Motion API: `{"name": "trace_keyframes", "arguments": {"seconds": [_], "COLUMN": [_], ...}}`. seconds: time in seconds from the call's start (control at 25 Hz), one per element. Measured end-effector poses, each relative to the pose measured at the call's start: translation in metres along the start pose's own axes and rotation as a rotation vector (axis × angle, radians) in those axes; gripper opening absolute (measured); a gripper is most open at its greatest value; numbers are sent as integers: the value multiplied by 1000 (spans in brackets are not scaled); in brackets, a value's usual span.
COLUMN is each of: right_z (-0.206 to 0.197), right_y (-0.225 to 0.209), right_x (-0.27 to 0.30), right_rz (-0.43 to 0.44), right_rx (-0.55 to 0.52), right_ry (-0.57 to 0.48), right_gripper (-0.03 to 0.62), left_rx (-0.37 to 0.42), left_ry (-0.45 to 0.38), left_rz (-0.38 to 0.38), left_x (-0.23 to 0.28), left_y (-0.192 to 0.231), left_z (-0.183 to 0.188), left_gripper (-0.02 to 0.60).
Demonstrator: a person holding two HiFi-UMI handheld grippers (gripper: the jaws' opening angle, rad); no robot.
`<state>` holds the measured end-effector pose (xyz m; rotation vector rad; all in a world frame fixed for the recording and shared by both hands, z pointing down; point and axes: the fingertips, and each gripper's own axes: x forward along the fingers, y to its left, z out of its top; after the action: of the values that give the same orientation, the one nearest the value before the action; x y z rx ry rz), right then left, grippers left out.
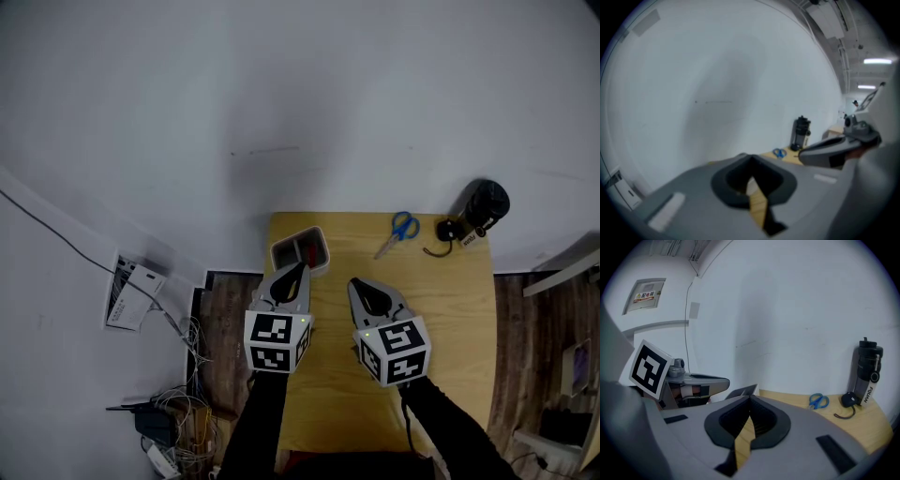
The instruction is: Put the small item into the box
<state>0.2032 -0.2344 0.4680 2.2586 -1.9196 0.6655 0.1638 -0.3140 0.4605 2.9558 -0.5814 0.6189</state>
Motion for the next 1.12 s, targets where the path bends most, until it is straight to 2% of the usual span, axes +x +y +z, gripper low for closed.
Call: {"name": "trace_keyframes", "arguments": {"seconds": [0.76,1.12], "right_z": [17,23], "right_y": [38,62], "right_x": [-48,-75], "right_rz": [-44,-61], "right_rx": [-17,-40], "right_ry": [-57,-83], "right_gripper": [8,8], "left_rx": [-11,-46], "left_ry": [-64,-102], "left_rz": [-24,-17], "left_x": [-77,-122], "left_y": [-9,-7], "left_z": [3,0], "left_gripper": [2,3]}}
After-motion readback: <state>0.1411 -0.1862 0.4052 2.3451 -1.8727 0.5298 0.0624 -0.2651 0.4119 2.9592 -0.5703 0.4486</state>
